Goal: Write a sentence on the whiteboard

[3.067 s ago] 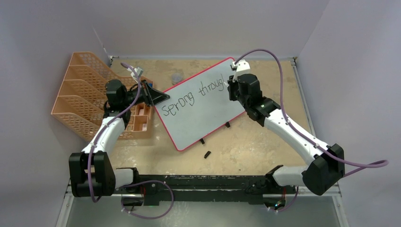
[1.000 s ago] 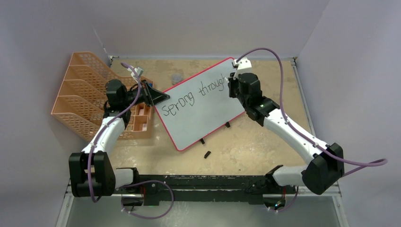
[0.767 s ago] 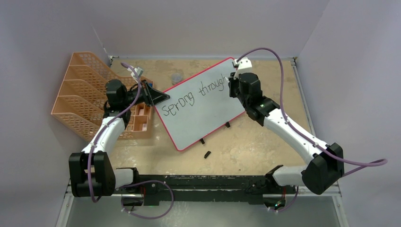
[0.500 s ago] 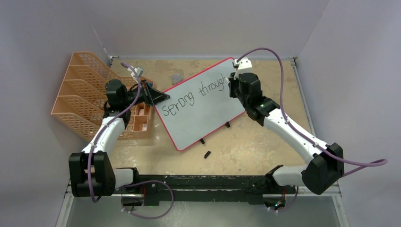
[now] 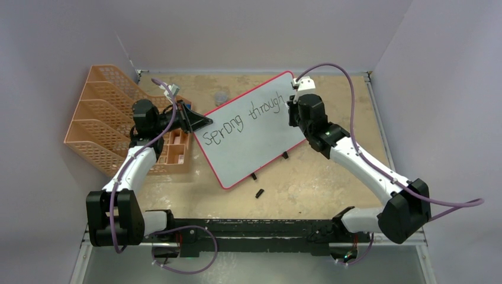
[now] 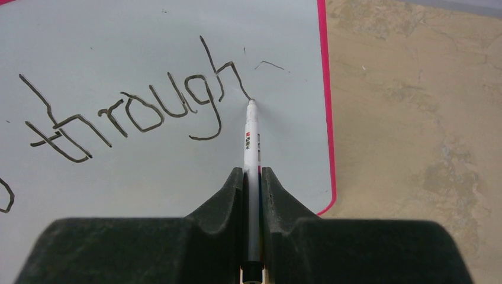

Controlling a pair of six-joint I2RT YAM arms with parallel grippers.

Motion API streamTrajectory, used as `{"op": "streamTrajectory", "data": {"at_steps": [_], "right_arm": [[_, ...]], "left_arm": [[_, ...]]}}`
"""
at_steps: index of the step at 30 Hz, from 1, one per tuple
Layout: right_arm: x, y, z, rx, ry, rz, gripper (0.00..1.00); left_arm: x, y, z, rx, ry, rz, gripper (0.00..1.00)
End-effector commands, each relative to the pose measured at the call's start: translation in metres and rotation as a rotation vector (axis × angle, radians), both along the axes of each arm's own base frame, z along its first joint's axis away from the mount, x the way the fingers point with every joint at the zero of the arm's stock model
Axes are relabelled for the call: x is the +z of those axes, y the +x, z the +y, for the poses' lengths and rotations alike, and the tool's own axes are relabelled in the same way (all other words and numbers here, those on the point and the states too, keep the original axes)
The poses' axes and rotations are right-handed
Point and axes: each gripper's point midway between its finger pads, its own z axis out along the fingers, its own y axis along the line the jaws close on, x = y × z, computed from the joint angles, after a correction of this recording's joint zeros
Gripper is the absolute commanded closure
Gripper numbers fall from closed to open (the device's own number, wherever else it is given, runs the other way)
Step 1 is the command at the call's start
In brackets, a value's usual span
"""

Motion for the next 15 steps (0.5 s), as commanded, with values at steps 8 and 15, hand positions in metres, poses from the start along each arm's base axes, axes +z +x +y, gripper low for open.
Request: {"op": "streamTrajectory", "data": {"at_steps": [8,15], "right_arm": [[0.051,-0.014,-0.008,0.006,0.07,-0.111,1.0],[0.061,-0.038,0.0,0.098,0.137,-0.112,1.0]], "left_arm": [[0.002,-0.01,-0.01,-0.082,0.01,-0.031,1.0],[0.001,-0.01,-0.01,-0.074,0.011,-0.028,1.0]]}}
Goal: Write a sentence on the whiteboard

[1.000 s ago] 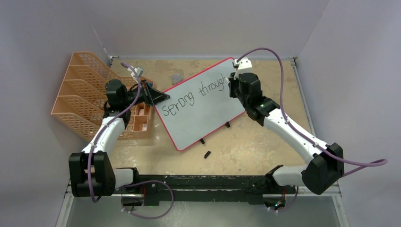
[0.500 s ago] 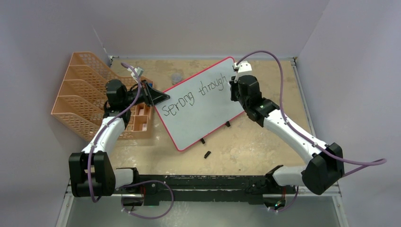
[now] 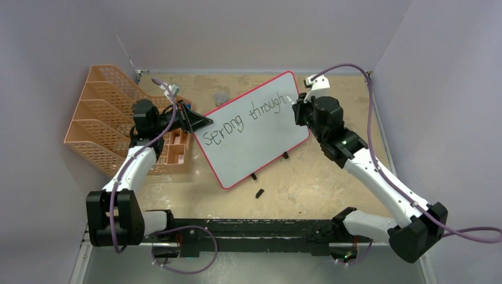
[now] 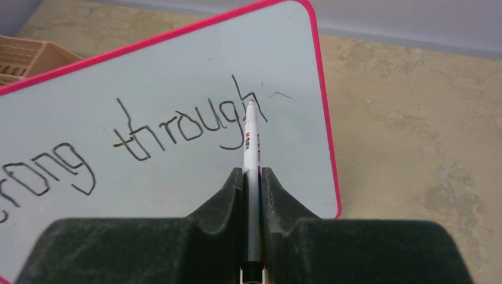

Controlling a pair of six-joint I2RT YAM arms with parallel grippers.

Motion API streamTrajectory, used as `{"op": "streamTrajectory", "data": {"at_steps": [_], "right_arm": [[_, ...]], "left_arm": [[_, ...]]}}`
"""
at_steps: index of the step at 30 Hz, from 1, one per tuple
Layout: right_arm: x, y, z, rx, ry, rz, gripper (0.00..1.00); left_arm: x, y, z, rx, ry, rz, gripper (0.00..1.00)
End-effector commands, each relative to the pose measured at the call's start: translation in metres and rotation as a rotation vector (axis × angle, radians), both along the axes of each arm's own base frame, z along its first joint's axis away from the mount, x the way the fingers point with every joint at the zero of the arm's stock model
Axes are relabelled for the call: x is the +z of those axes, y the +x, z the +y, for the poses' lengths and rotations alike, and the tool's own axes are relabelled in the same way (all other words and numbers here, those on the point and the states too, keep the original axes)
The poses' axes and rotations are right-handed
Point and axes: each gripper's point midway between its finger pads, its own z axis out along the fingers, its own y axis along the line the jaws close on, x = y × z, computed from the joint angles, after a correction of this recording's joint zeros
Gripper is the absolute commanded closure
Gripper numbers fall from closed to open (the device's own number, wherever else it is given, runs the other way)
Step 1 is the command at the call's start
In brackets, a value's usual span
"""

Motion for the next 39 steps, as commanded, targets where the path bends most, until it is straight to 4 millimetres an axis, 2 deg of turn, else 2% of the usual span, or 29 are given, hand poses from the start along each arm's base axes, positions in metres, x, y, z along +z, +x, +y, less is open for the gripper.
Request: {"op": "streamTrajectory", "data": {"at_steps": [1,6,11,15,23,33,39], "right_arm": [[0.009,-0.019,0.008,0.074,0.052,-0.01,1.0],[0.003,-0.041,0.029,0.15,0.081,0.014,1.0],[-0.007,-0.072,0.062,0.224,0.092,0.035,1.0],[-0.013,-0.094,0.076,0.257,0.114,0.052,1.0],[-0.036,-0.133,0.11,0.313,0.145,0.118,1.0],[-0.055,-0.162,0.139,0.342,0.141,0.144,1.0],[-0.062,-0.172,0.157,0.36,0.131,0.147,1.0]], "left_arm": [[0.001,-0.009,-0.01,-0.068,0.012,-0.027,1.0],[0.0,-0.008,-0.009,-0.063,0.013,-0.024,1.0],[0.001,-0.008,-0.009,-0.06,0.015,-0.027,1.0],[0.002,-0.008,-0.009,-0.058,0.016,-0.03,1.0],[0.004,-0.009,-0.009,-0.059,0.016,-0.037,1.0],[0.005,-0.009,-0.009,-0.058,0.015,-0.038,1.0],[0.005,-0.009,-0.009,-0.058,0.015,-0.037,1.0]]}}
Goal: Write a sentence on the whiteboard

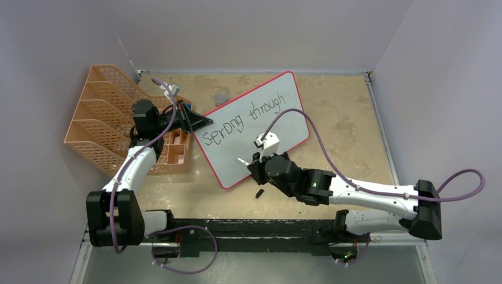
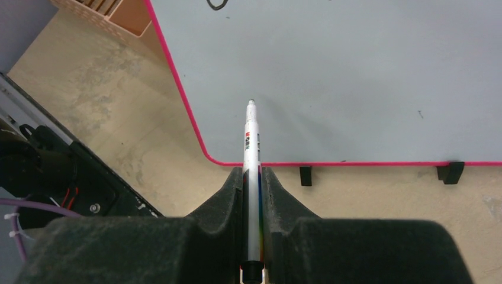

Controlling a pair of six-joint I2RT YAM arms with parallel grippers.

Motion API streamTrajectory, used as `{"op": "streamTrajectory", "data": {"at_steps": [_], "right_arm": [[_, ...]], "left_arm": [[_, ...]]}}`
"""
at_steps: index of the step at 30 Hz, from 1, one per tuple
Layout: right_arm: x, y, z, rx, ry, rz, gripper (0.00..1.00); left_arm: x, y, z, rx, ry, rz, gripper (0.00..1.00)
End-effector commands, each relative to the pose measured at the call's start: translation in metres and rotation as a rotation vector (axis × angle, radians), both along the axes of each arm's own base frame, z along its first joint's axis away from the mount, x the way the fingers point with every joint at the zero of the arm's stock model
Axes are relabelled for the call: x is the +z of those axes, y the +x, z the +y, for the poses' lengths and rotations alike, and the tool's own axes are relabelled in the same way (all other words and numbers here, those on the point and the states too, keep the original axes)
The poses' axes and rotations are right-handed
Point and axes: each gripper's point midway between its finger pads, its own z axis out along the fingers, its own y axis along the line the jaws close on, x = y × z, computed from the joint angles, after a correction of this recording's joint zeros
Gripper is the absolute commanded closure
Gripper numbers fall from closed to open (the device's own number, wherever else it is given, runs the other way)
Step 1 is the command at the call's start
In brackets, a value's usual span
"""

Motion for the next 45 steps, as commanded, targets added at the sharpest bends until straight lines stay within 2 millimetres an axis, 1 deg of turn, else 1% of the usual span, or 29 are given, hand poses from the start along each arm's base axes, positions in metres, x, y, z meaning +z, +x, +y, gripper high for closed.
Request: {"op": "streamTrajectory", "data": {"at_steps": [1,7,11,19,31,45], "right_arm": [[0.011,0.001,0.013,-0.041,0.067,-0.022,1.0],[0.001,-0.002,0.022,-0.04,0.048,-0.02,1.0],[0.003,0.003,0.03,-0.059,0.056,-0.03,1.0],[-0.007,0.01,0.04,-0.103,0.02,-0.028,1.0],[-0.008,0.016,0.046,-0.134,0.007,-0.036,1.0],[-0.008,0.019,0.048,-0.173,-0.003,-0.057,1.0]], "left_arm": [[0.004,-0.009,-0.009,-0.058,0.015,-0.037,1.0],[0.004,-0.009,-0.009,-0.059,0.013,-0.034,1.0],[0.004,-0.009,-0.009,-0.057,0.013,-0.034,1.0],[0.004,-0.009,-0.009,-0.057,0.013,-0.033,1.0],[0.005,-0.009,-0.009,-0.058,0.012,-0.036,1.0],[0.005,-0.01,-0.009,-0.059,0.012,-0.037,1.0]]}}
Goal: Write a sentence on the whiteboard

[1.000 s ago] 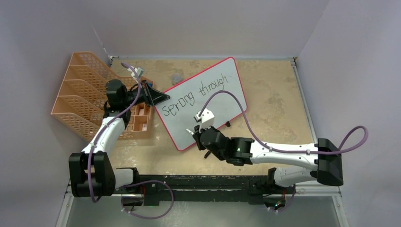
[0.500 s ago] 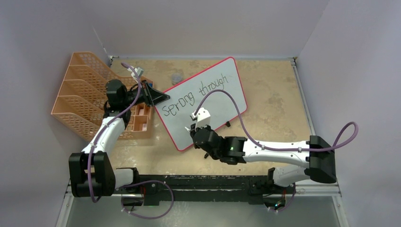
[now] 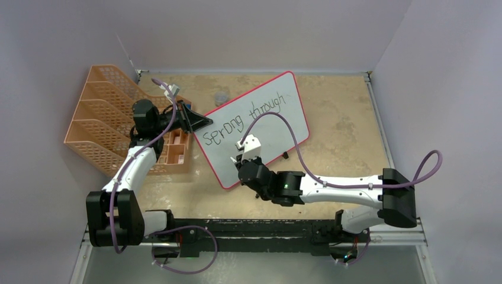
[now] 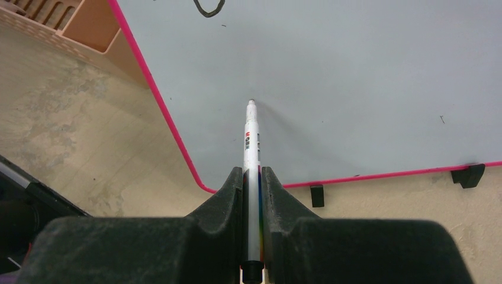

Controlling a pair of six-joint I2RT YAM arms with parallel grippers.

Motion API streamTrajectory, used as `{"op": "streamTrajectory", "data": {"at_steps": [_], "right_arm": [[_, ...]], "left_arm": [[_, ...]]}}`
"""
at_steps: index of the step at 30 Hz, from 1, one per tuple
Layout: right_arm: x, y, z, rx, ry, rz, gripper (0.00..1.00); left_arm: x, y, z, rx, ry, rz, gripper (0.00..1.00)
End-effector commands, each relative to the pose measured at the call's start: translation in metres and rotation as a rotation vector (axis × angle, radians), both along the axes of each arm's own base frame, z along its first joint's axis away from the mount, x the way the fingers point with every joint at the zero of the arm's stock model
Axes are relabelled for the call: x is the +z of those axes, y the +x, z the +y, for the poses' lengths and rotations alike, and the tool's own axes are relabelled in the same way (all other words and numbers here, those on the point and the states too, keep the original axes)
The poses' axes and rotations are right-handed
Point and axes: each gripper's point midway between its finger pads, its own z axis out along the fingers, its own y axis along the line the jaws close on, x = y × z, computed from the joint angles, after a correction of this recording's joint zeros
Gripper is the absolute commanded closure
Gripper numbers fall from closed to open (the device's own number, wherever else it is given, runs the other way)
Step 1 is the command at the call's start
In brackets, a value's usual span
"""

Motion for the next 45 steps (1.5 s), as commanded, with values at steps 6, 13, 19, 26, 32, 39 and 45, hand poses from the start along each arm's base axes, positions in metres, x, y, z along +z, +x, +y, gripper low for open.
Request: {"op": "streamTrajectory", "data": {"at_steps": [6,13,19,26,32,39,45], "right_arm": [[0.019,0.007,0.005,-0.058,0.041,-0.027,1.0],[0.016,0.009,0.006,-0.064,0.028,-0.033,1.0],[0.012,0.01,0.006,-0.067,0.015,-0.03,1.0],[0.008,0.009,0.002,-0.069,-0.004,-0.026,1.0],[0.007,0.012,-0.007,-0.102,-0.033,-0.043,1.0],[0.009,0.017,-0.016,-0.134,-0.037,-0.055,1.0],[0.019,0.015,-0.016,-0.113,-0.01,-0.054,1.0]], "left_arm": [[0.005,-0.01,-0.009,-0.061,0.012,-0.037,1.0],[0.006,-0.01,-0.009,-0.063,0.012,-0.039,1.0],[0.006,-0.011,-0.009,-0.065,0.012,-0.039,1.0],[0.006,-0.011,-0.009,-0.064,0.012,-0.042,1.0],[0.006,-0.011,-0.009,-0.065,0.012,-0.042,1.0],[0.006,-0.011,-0.009,-0.067,0.012,-0.04,1.0],[0.005,-0.01,-0.009,-0.063,0.012,-0.038,1.0]]}}
